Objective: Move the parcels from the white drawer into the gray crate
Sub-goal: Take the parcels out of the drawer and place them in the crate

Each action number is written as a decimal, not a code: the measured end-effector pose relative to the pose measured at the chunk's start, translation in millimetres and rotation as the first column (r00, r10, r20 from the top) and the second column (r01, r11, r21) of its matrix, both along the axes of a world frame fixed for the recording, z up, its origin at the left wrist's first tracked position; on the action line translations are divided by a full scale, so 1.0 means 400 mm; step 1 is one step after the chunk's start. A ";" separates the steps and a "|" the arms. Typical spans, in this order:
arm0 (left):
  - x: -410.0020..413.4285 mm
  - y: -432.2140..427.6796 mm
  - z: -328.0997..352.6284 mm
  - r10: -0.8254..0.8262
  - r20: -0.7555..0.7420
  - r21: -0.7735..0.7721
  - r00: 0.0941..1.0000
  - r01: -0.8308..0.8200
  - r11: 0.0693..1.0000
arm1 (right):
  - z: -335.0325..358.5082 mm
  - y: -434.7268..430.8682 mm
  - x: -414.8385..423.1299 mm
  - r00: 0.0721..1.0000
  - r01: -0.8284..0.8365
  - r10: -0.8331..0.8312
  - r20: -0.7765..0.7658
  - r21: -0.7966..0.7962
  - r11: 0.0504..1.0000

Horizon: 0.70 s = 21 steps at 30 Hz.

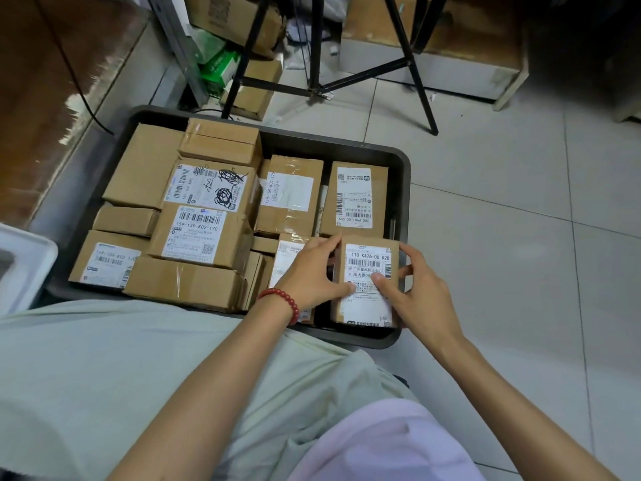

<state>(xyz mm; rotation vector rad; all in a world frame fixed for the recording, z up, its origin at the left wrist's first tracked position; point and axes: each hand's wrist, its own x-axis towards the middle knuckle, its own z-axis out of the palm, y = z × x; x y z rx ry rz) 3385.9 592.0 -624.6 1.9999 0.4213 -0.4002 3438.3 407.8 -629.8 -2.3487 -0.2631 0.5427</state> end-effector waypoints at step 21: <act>0.004 0.009 0.006 -0.323 -0.163 0.824 0.932 0.309 0.475 | -0.012 0.110 0.088 0.816 -0.303 0.520 0.252 -0.580 0.756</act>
